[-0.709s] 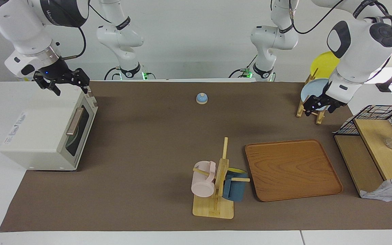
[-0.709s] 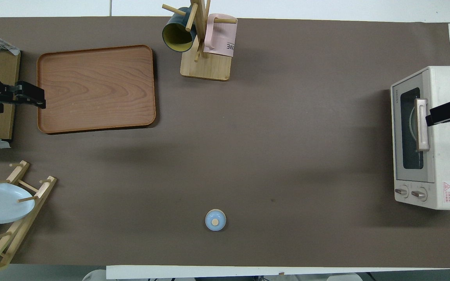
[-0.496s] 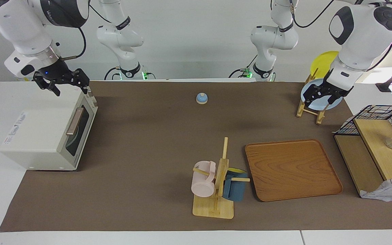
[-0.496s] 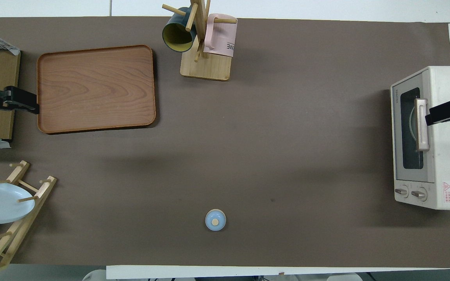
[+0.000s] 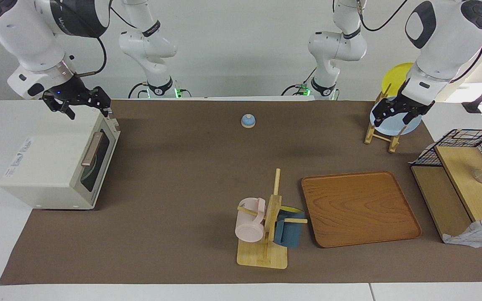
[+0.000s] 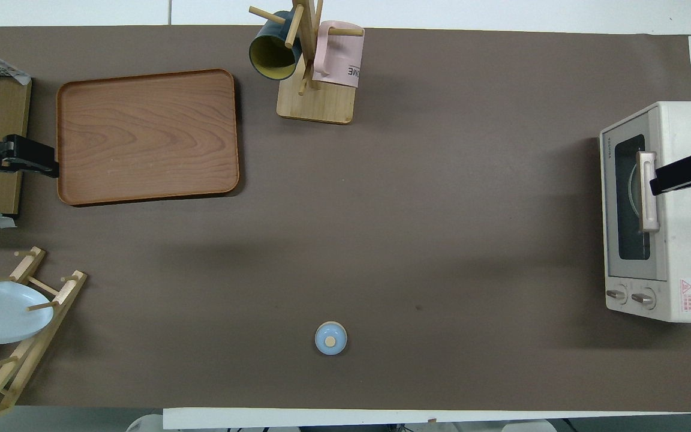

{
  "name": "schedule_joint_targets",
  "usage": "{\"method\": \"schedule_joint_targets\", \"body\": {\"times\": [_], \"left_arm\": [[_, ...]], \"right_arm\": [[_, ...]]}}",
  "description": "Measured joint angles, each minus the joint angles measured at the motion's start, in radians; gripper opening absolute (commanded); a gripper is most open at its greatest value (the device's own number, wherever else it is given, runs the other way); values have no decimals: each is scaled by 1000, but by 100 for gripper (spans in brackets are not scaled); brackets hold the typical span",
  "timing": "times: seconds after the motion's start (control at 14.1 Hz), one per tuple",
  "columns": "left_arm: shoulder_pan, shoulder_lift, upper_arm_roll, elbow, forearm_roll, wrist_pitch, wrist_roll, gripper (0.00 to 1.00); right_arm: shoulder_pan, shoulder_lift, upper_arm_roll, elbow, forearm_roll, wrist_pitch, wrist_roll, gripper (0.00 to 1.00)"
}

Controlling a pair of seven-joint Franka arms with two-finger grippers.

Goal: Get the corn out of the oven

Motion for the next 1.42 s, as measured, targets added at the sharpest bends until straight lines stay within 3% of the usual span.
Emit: {"method": "schedule_joint_targets", "body": {"times": [0.14,0.35,0.64,0.99,1.13,1.28,1.35,1.42], "left_arm": [[1,0,6,0,0,0,0,100],[4,0,14,0,0,0,0,100],[4,0,14,0,0,0,0,100],[4,0,14,0,0,0,0,100],[4,0,14,0,0,0,0,100],[4,0,14,0,0,0,0,100],[4,0,14,0,0,0,0,100],[4,0,14,0,0,0,0,100]], "right_arm": [[5,-16,1,-74,-4,85,-16,0],[5,-11,2,-167,-48,177,-20,0],[-2,20,0,-220,-141,215,-26,0],[-7,38,2,-275,-150,291,-27,0],[21,37,7,-287,-146,301,-2,0],[113,62,9,-311,-144,384,116,0],[172,95,11,-318,-144,439,193,5],[221,130,14,-318,-145,478,262,22]]}}
